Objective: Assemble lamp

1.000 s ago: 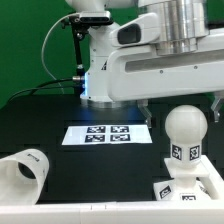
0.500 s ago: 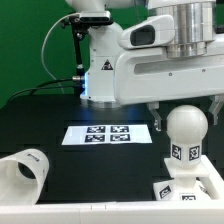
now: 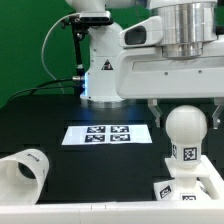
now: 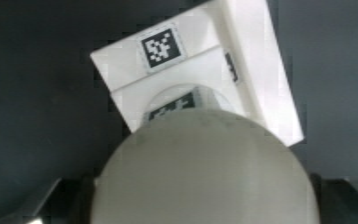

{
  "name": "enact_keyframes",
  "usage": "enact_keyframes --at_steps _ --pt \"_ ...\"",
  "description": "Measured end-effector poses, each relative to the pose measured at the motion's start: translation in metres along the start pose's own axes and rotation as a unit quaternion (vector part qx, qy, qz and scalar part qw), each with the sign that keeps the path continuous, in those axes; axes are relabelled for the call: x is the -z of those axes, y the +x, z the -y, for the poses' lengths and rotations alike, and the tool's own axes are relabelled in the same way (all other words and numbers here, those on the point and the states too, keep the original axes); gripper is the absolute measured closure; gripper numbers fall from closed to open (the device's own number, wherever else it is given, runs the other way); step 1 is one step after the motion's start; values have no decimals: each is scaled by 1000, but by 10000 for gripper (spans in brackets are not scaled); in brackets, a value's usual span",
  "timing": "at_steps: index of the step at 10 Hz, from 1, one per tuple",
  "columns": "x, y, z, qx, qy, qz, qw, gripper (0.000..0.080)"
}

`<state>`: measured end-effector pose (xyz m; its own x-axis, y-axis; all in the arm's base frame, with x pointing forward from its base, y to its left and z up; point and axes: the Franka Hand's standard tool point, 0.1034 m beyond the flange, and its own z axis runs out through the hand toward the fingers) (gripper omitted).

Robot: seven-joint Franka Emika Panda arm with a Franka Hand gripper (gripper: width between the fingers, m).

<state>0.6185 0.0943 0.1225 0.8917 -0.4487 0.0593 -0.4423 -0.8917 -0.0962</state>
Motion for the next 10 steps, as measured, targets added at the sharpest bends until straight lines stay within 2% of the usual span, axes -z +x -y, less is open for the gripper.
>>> enact_keyframes --at_steps 1,3,4,5,6,7,8,10 --pt "0 0 0 -57 1 -1 998 228" --pt "0 -4 4 -256 0 -2 967 226" --pt "0 -4 6 -349 9 5 937 226" --pt "0 -3 4 -392 19 14 920 226" --pt "-1 -3 4 -394 18 15 919 168" --pt "-1 -4 5 -387 18 15 922 168" --pt "-1 -4 5 -367 19 14 930 114" --pt "2 -3 3 -186 -16 36 982 102"
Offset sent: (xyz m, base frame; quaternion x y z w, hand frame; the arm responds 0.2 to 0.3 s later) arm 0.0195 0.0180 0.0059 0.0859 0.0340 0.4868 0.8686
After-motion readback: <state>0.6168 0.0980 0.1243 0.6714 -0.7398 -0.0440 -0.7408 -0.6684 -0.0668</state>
